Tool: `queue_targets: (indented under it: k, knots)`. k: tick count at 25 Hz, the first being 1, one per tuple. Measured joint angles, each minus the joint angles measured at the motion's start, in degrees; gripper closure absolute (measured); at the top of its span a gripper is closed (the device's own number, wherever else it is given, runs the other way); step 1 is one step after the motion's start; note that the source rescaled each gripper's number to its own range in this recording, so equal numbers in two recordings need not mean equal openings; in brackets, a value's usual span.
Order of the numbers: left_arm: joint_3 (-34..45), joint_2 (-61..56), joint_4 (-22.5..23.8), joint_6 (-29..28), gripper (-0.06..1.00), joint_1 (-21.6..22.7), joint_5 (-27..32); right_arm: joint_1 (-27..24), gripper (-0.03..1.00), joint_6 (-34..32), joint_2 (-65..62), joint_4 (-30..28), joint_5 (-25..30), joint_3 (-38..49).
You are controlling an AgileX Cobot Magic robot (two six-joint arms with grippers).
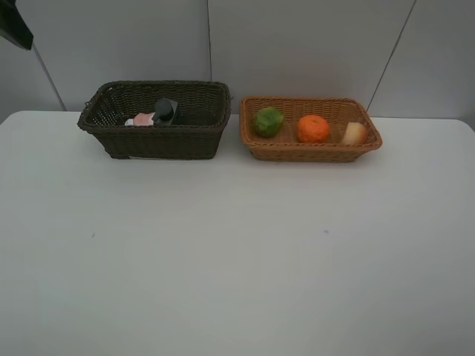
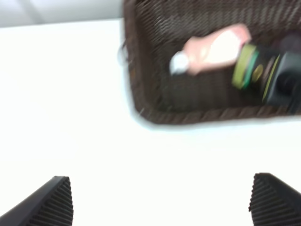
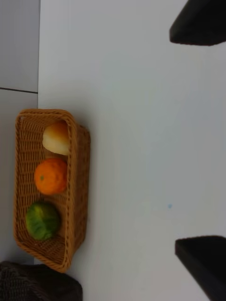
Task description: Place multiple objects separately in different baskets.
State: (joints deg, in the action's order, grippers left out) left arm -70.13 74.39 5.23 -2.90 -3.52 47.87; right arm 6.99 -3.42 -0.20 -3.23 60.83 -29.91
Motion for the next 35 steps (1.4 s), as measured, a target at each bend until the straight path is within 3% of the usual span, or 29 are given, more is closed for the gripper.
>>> queue_targets:
  k: [4,12,20,28,35]
  knots:
    - [7.9,-15.0,-1.4,2.2,-0.03,0.2,1.2,0.0,0.24,0.0,0.0,0.0,0.0,0.0]
    - [21.3,-42.5,-7.2,10.8,-0.03,0.2,10.3,0.0,0.24,0.0,0.0,0.0,0.0,0.0]
    - [33.6,-65.3,-10.6,11.1,-0.03,0.2,14.8,0.0,0.24,0.0,0.0,0.0,0.0,0.0]
    - [39.1,-74.5,-13.7,11.0,-0.03,0.2,17.5,0.0,0.24,0.0,0.0,0.0,0.0,0.0]
    - [39.3,-74.7,-9.1,4.5,-0.03,0.2,16.8,0.0,0.24,0.0,0.0,0.0,0.0,0.0]
